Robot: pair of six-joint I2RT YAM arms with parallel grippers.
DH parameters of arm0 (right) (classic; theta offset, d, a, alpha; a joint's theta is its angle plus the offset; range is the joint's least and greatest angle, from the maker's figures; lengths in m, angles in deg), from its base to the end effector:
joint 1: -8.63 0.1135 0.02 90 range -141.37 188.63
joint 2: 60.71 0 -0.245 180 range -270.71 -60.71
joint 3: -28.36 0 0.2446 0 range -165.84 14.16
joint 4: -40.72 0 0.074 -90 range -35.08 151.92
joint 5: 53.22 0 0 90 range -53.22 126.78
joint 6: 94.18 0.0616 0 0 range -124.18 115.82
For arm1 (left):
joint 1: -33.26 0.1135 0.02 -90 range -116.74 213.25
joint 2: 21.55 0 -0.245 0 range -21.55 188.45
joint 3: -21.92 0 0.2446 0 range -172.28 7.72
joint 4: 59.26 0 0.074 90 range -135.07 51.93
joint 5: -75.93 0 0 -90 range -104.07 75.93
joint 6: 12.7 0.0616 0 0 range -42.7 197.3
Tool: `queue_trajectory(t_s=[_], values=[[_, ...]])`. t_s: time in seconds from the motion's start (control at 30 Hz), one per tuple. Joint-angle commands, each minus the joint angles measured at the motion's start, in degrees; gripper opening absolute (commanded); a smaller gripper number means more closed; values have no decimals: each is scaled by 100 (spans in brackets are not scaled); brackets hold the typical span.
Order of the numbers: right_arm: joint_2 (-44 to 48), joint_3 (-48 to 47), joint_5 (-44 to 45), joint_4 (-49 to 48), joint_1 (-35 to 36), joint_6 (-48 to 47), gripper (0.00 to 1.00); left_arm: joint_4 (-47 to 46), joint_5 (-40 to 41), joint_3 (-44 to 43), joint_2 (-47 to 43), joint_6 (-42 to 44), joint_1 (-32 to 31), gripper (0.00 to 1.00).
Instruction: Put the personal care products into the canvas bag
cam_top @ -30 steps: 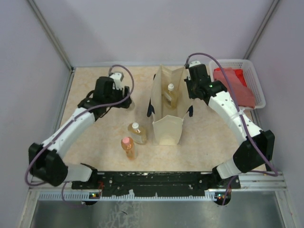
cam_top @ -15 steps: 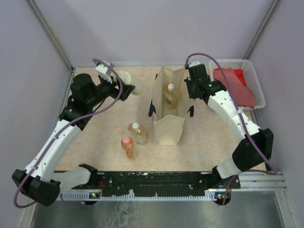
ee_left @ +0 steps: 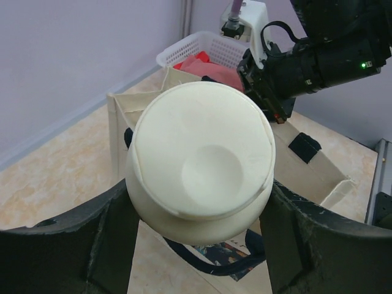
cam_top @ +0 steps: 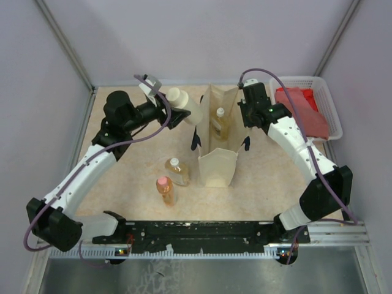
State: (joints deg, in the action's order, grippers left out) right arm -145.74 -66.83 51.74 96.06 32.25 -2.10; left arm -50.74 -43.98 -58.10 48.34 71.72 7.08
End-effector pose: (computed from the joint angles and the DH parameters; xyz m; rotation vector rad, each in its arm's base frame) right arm 0.3121 0.1191 0.3060 -0.3107 2.3065 -0.0844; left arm 0.2592 -0.1616 0.3902 0.6963 1.4493 -0.8347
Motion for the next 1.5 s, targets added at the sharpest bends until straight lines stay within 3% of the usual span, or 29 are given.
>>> queue_trajectory(t_s=[0.0,0.33,0.7,1.47], values=[[-57,-171,7,-119,20,-34,0,-1260,-447,-509,144,-41,-111,0],[-108,-298,-122,-66,20,112,0,-1984,-692,-616,1086,-232,-525,0],[-162,-323,-110,-9,20,148,0,-2130,-630,-794,2046,-185,-1138,0],[-204,-309,-99,17,16,147,0,-2053,871,-426,3172,832,-1491,0]])
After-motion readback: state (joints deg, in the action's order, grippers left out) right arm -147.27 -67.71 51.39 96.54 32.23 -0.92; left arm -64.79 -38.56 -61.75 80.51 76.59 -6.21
